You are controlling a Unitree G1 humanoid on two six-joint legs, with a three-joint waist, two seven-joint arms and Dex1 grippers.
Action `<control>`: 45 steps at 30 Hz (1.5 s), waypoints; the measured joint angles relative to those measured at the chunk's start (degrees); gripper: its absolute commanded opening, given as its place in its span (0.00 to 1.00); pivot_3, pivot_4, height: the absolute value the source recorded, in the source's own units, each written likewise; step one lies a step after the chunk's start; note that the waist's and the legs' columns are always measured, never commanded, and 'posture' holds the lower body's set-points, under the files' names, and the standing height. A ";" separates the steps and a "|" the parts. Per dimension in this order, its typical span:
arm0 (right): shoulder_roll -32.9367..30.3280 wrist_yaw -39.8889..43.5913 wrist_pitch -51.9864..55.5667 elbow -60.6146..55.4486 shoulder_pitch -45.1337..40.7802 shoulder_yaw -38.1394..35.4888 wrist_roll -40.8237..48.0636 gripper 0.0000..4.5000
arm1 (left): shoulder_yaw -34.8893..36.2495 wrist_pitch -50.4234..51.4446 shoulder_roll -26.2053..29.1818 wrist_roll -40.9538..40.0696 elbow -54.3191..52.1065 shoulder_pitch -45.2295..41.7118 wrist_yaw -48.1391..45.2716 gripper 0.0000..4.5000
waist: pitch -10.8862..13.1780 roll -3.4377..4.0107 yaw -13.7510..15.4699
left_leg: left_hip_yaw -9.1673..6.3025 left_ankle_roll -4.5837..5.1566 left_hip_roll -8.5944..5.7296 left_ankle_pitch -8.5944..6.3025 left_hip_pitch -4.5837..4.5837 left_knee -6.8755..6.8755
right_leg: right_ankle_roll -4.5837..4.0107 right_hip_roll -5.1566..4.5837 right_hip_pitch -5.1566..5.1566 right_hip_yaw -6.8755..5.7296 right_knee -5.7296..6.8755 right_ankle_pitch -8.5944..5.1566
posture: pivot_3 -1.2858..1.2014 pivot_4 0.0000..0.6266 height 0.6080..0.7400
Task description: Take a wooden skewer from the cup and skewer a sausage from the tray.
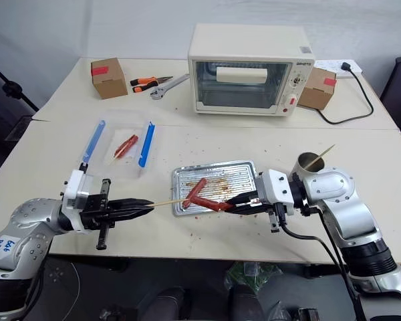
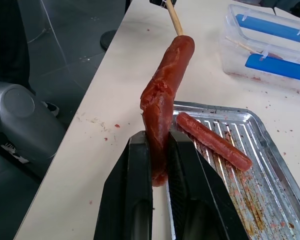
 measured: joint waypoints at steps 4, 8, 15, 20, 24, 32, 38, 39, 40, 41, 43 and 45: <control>0.00 0.00 0.00 0.00 0.00 0.00 0.00 0.05 | 0.33 0.19 0.00 -0.11 -0.01 0.00 -0.04 0.00 | 0.00 0.00 0.01 | 0.00 0.00 0.00 0.00 0.00 0.00 | 0.00 0.00 0.00 0.00 0.00 0.00 | 0.52 0.24 1.00; 0.00 0.00 0.00 0.00 0.00 0.00 -0.02 0.05 | 0.38 0.28 0.00 -0.11 0.00 -0.01 -0.15 0.00 | 0.00 0.00 0.00 | 0.00 0.00 0.00 0.00 0.00 0.00 | 0.00 0.00 0.00 0.00 0.00 0.00 | 0.52 0.24 1.00; 0.00 0.04 0.00 0.00 0.00 0.00 -0.11 0.05 | -0.34 0.28 -0.01 -0.09 0.01 -0.21 -0.52 0.00 | 0.00 0.00 0.01 | 0.00 0.00 0.00 0.00 0.00 0.00 | 0.00 0.00 0.00 0.00 0.00 0.00 | 0.52 0.24 1.00; 0.00 0.19 0.01 0.00 0.00 0.00 -0.73 0.05 | -0.83 0.28 -0.03 -0.08 0.04 -0.82 -0.61 0.00 | 0.00 0.00 0.00 | 0.00 0.00 0.00 0.00 0.00 0.00 | 0.00 0.00 0.00 0.00 0.01 0.00 | 0.52 0.24 1.00; 0.00 0.55 0.00 0.01 0.00 0.01 -0.96 0.05 | -1.18 0.26 -0.03 -0.08 0.16 -1.09 -0.92 0.00 | 0.00 0.00 0.00 | 0.00 0.00 0.00 0.00 0.00 0.00 | 0.00 0.00 0.00 0.00 0.01 0.00 | 0.52 0.24 1.00; -0.02 1.85 -1.56 1.57 -0.17 0.04 -1.98 0.05 | -2.77 0.22 0.34 0.37 0.28 -1.99 -3.38 0.00 | 0.00 0.00 0.00 | 0.01 0.00 0.00 0.00 0.00 0.00 | 0.00 0.00 0.00 0.00 0.00 0.00 | 0.52 0.24 1.00; -0.67 3.26 -3.59 2.49 -1.90 0.13 -3.27 0.05 | -4.17 0.07 0.40 0.70 0.50 -2.82 -3.86 0.00 | 0.00 0.00 -0.01 | 0.01 -0.01 -0.01 0.00 0.00 0.00 | 0.00 0.00 0.00 0.00 0.01 0.00 | 0.52 0.24 1.00; -0.88 3.49 -3.68 2.49 -2.30 0.14 -3.41 0.05 | -4.30 -0.02 0.39 0.84 0.59 -2.95 -3.77 0.00 | 0.00 0.00 -0.02 | 0.01 -0.01 -0.01 0.00 0.00 0.00 | 0.00 0.00 0.00 0.00 0.01 0.00 | 0.52 0.24 1.00; -1.06 3.53 -3.68 2.48 -2.49 0.14 -3.52 0.05 | -4.41 -0.10 0.36 1.03 0.63 -3.09 -3.66 0.00 | 0.00 0.00 0.00 | 0.01 -0.01 -0.01 0.00 0.00 0.00 | 0.00 0.01 0.00 0.00 0.01 0.00 | 0.52 0.24 1.00; -1.18 3.54 -3.63 2.48 -2.64 0.14 -3.61 0.05 | -4.51 -0.26 0.23 1.34 0.63 -3.18 -3.53 0.00 | 0.00 0.00 0.01 | 0.00 -0.01 -0.01 0.00 0.00 0.00 | 0.00 0.01 0.00 0.00 0.01 0.00 | 0.52 0.24 1.00; -1.27 3.56 -3.55 2.48 -2.67 0.15 -3.71 0.05 | -4.55 -0.31 -0.07 1.69 0.69 -3.21 -3.36 0.00 | 0.00 0.00 0.01 | 0.01 -0.01 -0.01 0.00 0.00 0.00 | 0.00 0.01 0.00 -0.01 0.01 0.00 | 0.52 0.24 1.00; -1.74 3.66 -3.56 2.48 -2.70 0.19 -3.78 0.05 | -4.56 -0.31 -0.75 1.90 0.88 -3.76 -2.67 0.00 | 0.00 0.00 0.02 | 0.01 -0.01 -0.01 0.00 0.00 0.01 | 0.00 0.00 0.00 0.00 0.02 0.00 | 0.52 0.24 1.00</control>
